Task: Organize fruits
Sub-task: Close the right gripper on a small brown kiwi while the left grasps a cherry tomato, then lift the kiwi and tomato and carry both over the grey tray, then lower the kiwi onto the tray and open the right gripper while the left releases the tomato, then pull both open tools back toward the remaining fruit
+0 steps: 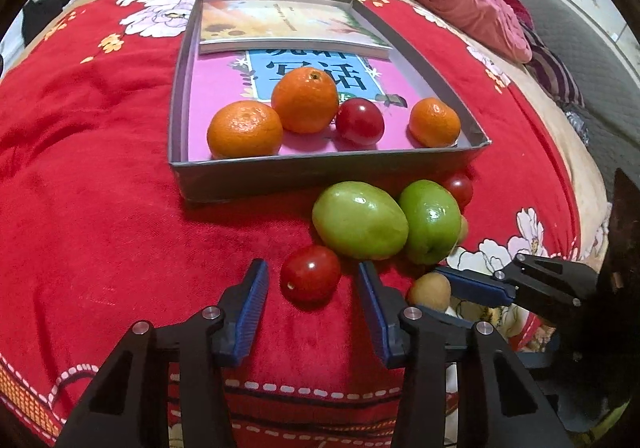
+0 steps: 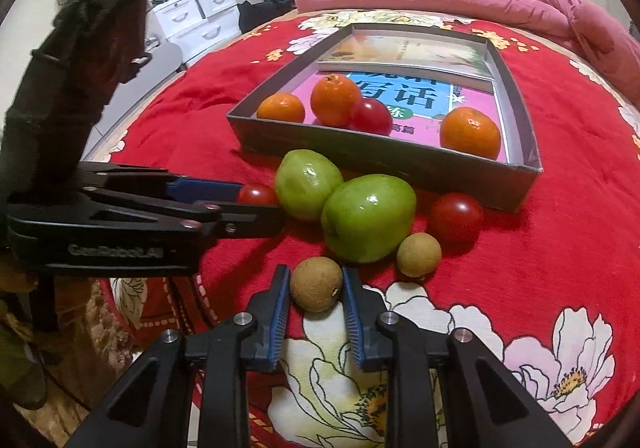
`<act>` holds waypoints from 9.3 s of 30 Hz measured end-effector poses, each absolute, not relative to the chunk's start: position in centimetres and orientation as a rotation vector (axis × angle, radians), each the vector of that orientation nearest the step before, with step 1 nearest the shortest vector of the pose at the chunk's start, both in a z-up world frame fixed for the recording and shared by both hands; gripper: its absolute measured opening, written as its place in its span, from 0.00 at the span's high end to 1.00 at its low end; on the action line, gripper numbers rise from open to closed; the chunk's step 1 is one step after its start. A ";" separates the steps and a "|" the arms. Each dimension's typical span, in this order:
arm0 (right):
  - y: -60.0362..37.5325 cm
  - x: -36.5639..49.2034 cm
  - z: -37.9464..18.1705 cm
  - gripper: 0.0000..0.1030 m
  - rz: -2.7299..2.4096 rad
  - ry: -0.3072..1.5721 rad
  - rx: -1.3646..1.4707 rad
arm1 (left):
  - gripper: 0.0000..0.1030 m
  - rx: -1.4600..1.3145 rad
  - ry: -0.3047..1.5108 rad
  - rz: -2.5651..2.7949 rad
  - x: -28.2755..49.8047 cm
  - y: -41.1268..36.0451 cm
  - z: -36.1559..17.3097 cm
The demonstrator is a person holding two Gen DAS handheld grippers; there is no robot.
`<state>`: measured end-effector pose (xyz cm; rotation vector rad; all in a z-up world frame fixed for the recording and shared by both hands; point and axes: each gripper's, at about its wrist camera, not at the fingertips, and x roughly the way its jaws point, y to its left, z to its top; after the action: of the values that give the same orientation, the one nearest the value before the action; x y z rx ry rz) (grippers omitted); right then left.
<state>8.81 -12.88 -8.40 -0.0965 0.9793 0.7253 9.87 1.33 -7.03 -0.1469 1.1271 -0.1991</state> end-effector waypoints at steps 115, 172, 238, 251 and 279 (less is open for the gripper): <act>-20.4 15.4 -2.2 0.74 0.502 0.707 -0.001 | 0.71 -0.145 1.056 -0.092 15.7 0.3 -3.9; -19.6 16.6 -5.0 0.68 0.480 0.784 -0.084 | 0.71 -0.168 1.053 -0.100 16.1 0.4 -4.3; -21.6 15.9 -2.8 0.18 0.421 0.692 -0.001 | 0.29 -0.240 0.952 -0.127 13.4 1.6 0.4; -21.7 15.0 -2.2 0.13 0.427 0.668 -0.002 | 0.24 -0.223 0.966 -0.108 12.7 1.7 0.4; -19.8 12.1 -2.0 0.13 0.507 0.688 -0.051 | 0.24 -0.208 1.008 -0.135 11.2 1.9 -0.1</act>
<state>12.11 -19.79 -1.98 -0.0508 0.6882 0.5069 11.22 1.90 -0.09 -0.2083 1.0078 -0.1349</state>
